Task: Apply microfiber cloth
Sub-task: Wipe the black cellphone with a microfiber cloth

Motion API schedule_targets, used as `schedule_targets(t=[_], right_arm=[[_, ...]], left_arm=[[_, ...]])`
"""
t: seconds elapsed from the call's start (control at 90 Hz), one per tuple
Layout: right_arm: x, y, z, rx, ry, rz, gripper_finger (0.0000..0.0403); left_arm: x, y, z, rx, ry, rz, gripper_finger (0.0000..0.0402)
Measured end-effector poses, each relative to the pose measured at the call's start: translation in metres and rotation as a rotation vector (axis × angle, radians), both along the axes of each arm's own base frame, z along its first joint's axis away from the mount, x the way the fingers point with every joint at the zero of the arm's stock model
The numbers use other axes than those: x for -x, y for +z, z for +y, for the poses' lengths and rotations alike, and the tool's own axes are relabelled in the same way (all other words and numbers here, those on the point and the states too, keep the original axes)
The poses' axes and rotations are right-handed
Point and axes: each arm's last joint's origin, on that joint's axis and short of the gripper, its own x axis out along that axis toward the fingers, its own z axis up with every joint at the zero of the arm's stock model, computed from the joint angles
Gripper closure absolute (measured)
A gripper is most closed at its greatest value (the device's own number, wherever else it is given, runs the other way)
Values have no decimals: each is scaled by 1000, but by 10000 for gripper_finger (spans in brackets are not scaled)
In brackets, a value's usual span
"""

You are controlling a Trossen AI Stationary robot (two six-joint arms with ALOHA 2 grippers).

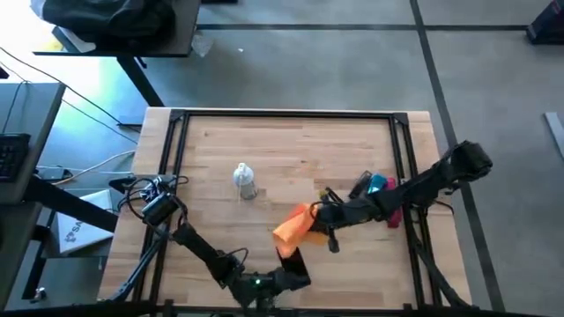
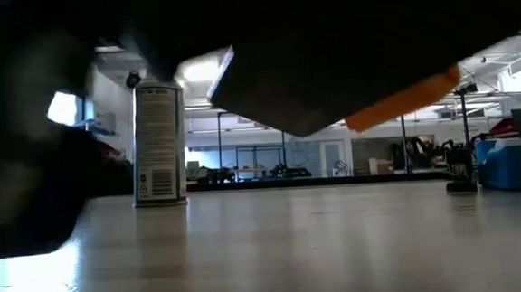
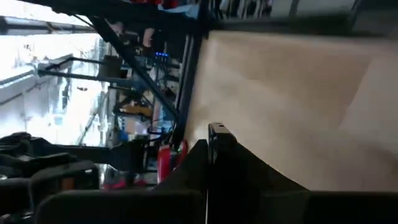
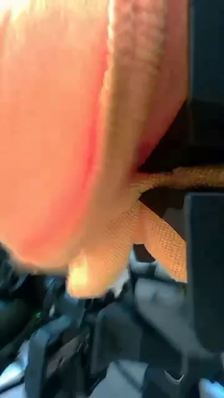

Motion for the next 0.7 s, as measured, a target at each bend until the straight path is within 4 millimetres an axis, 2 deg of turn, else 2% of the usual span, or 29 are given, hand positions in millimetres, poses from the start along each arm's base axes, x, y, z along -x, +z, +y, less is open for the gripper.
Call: schedule_targets(t=[0.233,0.456,0.7], right_arm=[[-19,-30,12,-31,122,-63,403],[-37,-64,31,-65,160,-129,403],[-49,-75,47,-88,154,-204,403]], left_arm=[[-18,-6,28,23,-55,39,385],[-28,-6,41,50,-74,46,385],[-30,-6,44,72,-80,52,385]])
